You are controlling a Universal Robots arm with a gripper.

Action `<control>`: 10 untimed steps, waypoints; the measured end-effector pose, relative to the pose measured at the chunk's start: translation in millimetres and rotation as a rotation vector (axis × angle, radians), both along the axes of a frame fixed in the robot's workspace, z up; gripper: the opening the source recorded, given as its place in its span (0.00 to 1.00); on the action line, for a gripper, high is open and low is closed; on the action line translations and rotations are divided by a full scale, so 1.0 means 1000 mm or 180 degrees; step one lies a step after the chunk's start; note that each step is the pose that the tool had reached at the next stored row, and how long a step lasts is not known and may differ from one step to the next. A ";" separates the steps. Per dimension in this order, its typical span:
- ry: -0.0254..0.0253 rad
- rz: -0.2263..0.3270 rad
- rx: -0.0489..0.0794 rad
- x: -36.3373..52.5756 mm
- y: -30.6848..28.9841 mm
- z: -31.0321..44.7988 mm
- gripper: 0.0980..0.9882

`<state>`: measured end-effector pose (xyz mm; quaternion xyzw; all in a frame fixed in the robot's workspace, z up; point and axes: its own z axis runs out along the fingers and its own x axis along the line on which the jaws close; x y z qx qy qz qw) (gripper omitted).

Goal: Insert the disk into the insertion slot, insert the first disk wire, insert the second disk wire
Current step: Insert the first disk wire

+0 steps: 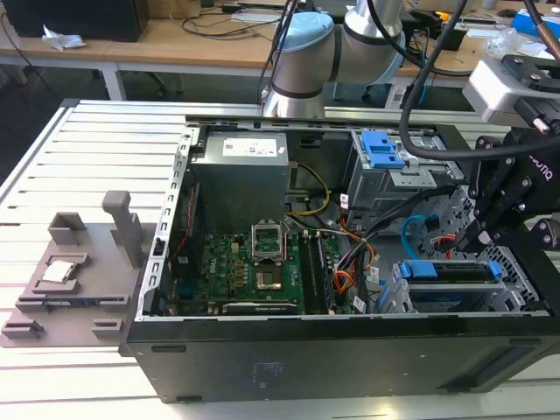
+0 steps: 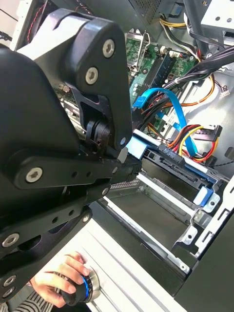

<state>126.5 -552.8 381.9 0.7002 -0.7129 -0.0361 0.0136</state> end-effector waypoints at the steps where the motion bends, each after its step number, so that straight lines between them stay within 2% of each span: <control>1: 0.0000 0.0000 0.0000 0.0001 0.0000 0.0000 0.01; 3: 0.0000 0.0000 0.0000 0.0001 0.0000 0.0000 0.02; 6: 0.0000 0.0000 0.0000 0.0002 0.0000 0.0000 0.22; 8: 0.0000 0.0000 0.0000 0.0002 0.0000 0.0000 0.22; 9: 0.0000 0.0000 0.0000 0.0003 0.0000 0.0000 0.30; 10: 0.0000 0.0000 0.0000 0.0003 0.0011 -0.0001 0.30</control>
